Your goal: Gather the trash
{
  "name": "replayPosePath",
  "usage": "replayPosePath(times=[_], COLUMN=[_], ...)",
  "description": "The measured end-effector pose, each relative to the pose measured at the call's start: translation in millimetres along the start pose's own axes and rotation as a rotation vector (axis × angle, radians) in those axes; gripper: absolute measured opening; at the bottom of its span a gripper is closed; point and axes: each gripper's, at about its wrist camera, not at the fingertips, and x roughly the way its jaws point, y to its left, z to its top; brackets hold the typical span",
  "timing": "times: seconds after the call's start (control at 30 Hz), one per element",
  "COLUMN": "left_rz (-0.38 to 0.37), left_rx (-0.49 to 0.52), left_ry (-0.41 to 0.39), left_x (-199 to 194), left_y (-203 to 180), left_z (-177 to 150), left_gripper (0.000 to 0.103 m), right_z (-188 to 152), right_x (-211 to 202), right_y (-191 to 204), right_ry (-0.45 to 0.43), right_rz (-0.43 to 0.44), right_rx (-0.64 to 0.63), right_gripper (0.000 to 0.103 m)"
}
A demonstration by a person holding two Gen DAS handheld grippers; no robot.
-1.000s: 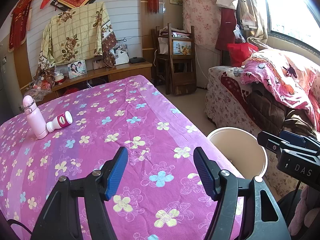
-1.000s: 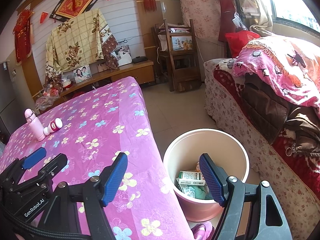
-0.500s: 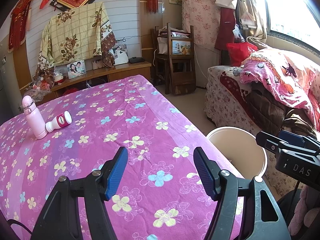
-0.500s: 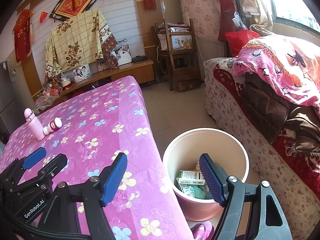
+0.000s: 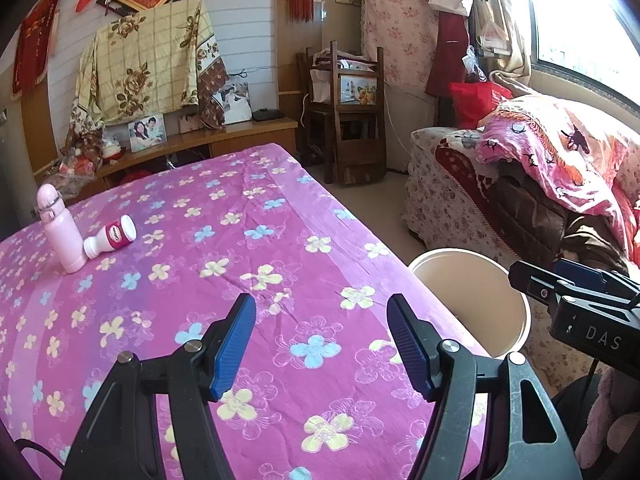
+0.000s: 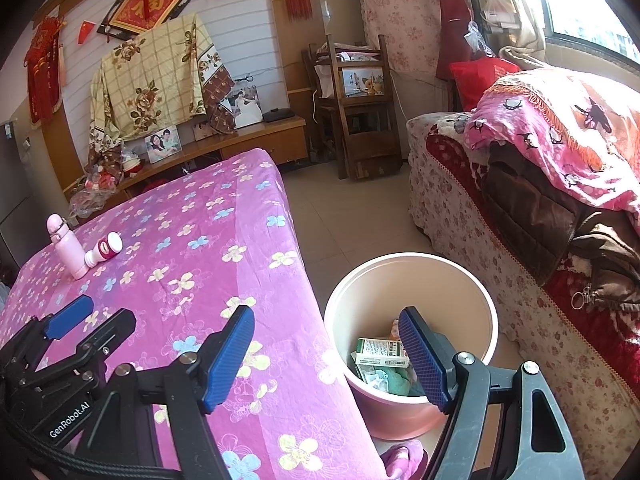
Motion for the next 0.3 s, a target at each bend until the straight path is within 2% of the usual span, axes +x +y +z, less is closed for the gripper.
replayPosePath(times=[0.3], left_rz=[-0.026], left_rx=[-0.005], left_ry=[0.006], left_x=[1.2], left_y=[2.5], left_z=[-2.5], left_gripper=[0.069], right_z=[-0.4], right_x=[2.1], right_y=[2.8], right_ry=[0.011], right_rz=[0.002], right_rx=[-0.007], right_gripper=[0.078])
